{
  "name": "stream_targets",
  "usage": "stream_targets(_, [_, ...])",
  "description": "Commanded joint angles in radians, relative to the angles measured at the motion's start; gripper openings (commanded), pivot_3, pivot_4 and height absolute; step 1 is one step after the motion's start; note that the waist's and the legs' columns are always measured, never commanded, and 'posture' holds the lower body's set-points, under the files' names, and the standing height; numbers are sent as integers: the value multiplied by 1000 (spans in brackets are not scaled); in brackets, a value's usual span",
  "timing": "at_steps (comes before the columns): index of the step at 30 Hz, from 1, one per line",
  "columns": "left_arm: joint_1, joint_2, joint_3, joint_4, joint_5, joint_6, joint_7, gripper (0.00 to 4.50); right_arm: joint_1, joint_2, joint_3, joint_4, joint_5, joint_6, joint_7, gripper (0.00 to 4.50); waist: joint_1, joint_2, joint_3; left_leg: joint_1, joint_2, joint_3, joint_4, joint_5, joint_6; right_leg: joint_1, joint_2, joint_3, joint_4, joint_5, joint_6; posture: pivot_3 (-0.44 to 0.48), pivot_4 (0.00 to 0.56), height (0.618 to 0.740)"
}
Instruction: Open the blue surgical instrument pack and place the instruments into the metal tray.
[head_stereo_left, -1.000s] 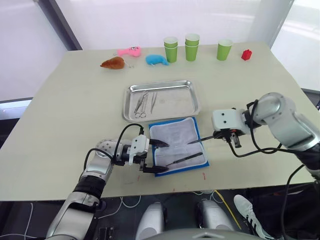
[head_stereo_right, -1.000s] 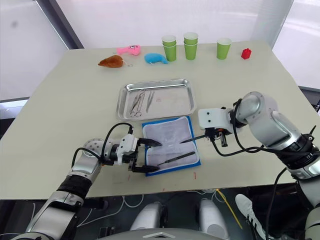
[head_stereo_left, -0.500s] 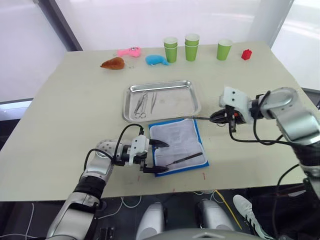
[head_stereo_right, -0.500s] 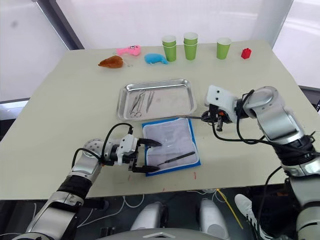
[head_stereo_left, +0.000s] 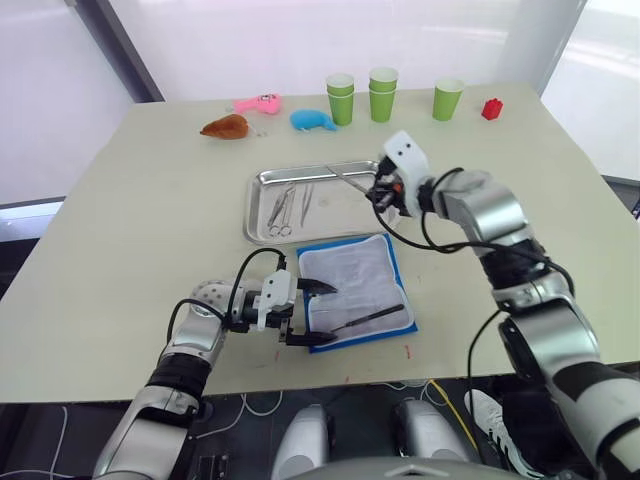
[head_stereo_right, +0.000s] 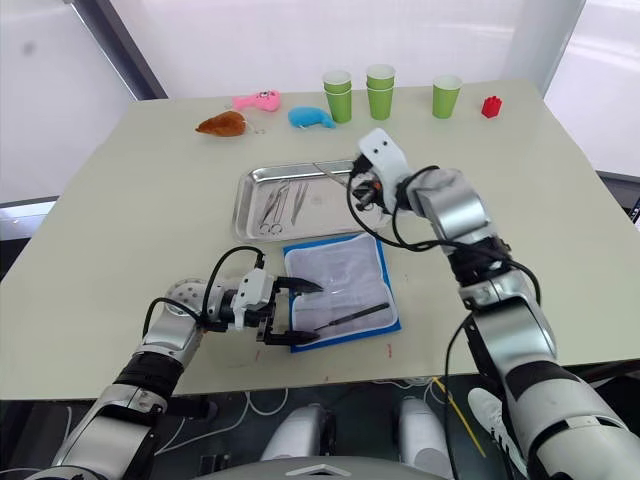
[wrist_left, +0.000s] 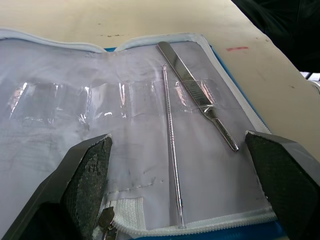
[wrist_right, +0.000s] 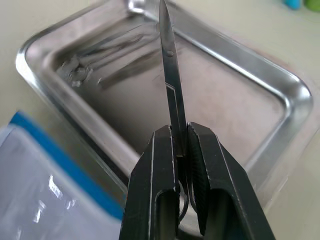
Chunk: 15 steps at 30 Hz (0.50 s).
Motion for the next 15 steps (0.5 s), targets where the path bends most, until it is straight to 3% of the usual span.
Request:
stream_targets(1, [76,8,-52,89,85,42,33,4500,-74,63,-20,155,-28,-116,-81,29,0,0,0,0,0,0,0,0,0,0,0,0,0,0,0,0,150,740])
stream_targets(15, [112,13,-35,52,85,52,56,4500,-231,250,-92,637,-53,-328,-245,29,-6,0,0,0,0,1,-2,0,0,0,0,1,-1,0,0,0,150,740])
